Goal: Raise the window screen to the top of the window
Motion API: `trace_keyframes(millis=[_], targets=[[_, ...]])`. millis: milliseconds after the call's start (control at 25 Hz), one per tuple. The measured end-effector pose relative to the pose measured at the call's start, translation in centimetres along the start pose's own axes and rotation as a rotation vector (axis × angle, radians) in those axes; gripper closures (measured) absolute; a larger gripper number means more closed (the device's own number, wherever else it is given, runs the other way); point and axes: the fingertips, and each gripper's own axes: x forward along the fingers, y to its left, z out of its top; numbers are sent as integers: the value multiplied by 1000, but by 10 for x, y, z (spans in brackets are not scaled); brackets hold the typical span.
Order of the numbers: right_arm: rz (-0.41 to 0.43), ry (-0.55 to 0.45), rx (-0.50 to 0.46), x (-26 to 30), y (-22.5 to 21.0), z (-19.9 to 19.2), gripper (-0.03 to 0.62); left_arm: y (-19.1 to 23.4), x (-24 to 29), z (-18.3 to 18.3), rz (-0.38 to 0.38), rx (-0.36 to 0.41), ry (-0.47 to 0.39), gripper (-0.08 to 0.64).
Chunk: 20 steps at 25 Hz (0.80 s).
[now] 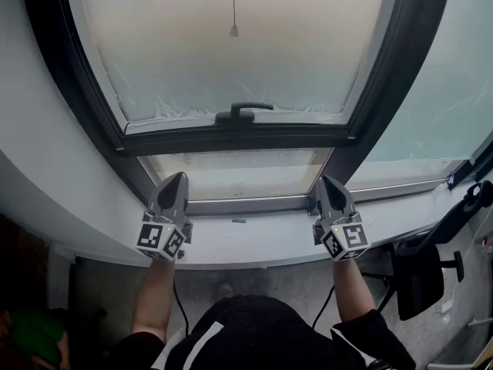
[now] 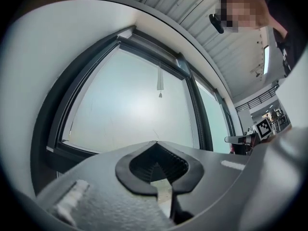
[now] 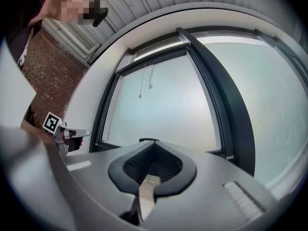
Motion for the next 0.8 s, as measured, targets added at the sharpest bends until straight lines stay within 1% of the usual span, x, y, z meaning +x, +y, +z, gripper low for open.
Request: trace_keyframes(millis=[160,280,480,640,720,800], targets=[[11,6,-29,-27,-17,-6,588,-31,-10,-9,26,8,5,555],[27,0,-18,-47,-28,-10,588,-58,-18,-19,43,36,22,555],[72,9,0,-76,-43,-20,588,-94,-41,-37,87,58,70,555],[74,14,44,-101,-52,-34,588,-110,-70,-49,134,28,107,555],[74,26,62,-113,-53,-44,588,-115,-84,-55,143,27,135,555],[74,44,68,-125,-54,-52,588,-118,-97,-57,159,30,142,555]])
